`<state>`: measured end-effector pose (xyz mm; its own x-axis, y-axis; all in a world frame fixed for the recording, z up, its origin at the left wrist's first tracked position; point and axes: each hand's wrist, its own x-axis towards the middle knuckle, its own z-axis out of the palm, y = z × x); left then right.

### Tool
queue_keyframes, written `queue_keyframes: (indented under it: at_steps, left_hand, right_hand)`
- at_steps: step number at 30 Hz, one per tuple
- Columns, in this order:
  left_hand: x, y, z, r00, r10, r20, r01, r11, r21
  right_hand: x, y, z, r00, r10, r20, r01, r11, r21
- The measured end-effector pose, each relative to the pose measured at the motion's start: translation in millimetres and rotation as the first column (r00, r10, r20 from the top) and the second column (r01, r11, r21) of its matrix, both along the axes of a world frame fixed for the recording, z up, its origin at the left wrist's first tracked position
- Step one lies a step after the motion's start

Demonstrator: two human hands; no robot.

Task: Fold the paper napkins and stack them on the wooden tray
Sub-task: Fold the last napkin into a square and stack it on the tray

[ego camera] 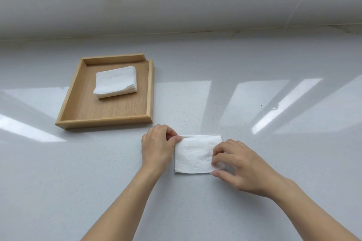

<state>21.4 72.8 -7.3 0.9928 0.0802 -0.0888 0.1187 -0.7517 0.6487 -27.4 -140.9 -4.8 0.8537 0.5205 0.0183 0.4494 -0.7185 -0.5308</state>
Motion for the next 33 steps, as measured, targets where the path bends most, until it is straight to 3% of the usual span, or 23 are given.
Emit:
queue_keyframes:
  at_steps: [3,7,10,13,18,26,33]
  left_hand:
    - [-9.1,1.4,-5.5,0.99,-0.04,0.132,0.043,0.999,-0.02]
    - [-18.8,5.3,-12.8,0.951,-0.08,0.298,0.095,0.995,-0.037]
    - [-23.7,6.7,-14.3,0.917,-0.128,0.378,0.161,0.985,-0.058]
    - [-26.6,9.1,-14.3,0.895,-0.157,0.417,0.219,0.97,-0.105]
    - [-29.7,11.2,-10.7,0.911,-0.087,0.402,0.191,0.955,-0.227]
    - [-30.5,13.6,-2.2,0.965,0.001,0.261,0.121,0.883,-0.453]
    - [-26.7,18.9,12.6,0.985,0.086,0.147,0.031,0.756,-0.654]
  right_hand:
    - [0.1,0.8,-0.3,0.999,-0.031,0.028,0.031,0.999,0.027]
    - [6.5,7.2,-1.7,0.958,-0.267,0.104,0.248,0.955,0.164]
    - [13.4,11.2,0.8,0.899,-0.432,-0.065,0.431,0.854,0.292]
    - [18.0,13.2,1.5,0.855,-0.441,-0.272,0.512,0.801,0.311]
    - [17.9,14.6,2.1,0.84,-0.402,-0.365,0.522,0.783,0.338]
    - [10.8,19.9,7.6,0.786,-0.359,-0.503,0.613,0.557,0.56]
    - [13.8,35.4,16.4,0.776,-0.313,-0.547,0.626,0.486,0.61]
